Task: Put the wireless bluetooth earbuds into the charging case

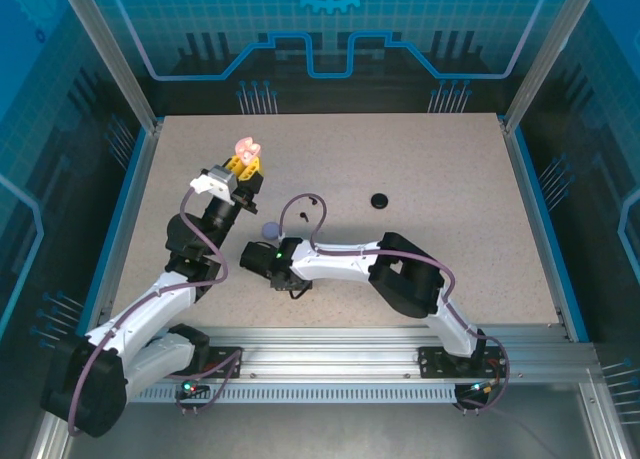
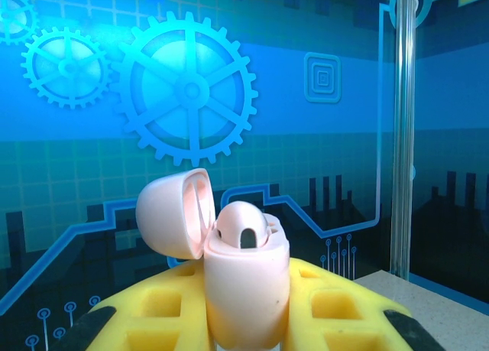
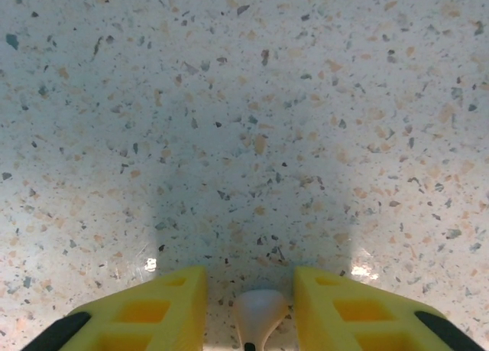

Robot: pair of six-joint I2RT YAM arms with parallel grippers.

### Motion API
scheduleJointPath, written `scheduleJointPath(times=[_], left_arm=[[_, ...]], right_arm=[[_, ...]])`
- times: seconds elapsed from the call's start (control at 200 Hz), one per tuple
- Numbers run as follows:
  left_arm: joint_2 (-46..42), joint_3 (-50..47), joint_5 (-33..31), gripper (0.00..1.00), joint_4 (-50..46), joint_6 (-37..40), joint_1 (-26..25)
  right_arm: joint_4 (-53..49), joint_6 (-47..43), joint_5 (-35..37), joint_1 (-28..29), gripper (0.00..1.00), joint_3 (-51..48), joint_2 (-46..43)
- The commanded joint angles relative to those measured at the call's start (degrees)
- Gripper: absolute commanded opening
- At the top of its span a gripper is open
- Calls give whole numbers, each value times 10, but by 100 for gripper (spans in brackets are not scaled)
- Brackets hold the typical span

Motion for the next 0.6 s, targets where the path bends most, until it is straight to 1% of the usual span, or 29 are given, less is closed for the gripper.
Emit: scheduleJointPath(times=[0.0, 0.18, 0.31, 0.595], left_arm=[[-8, 2, 2, 0, 8, -7, 4], [-8, 2, 4, 0, 8, -8, 4], [-9, 3, 7, 0, 8, -10, 4], [-12, 10, 12, 0, 8, -17, 4]], right_arm=[[-19, 14, -1, 9, 29, -17, -3], [-6, 11, 4, 8, 22, -27, -13], [8, 10, 15, 7, 18, -44, -31], [29, 1, 57, -2, 18, -94, -108]])
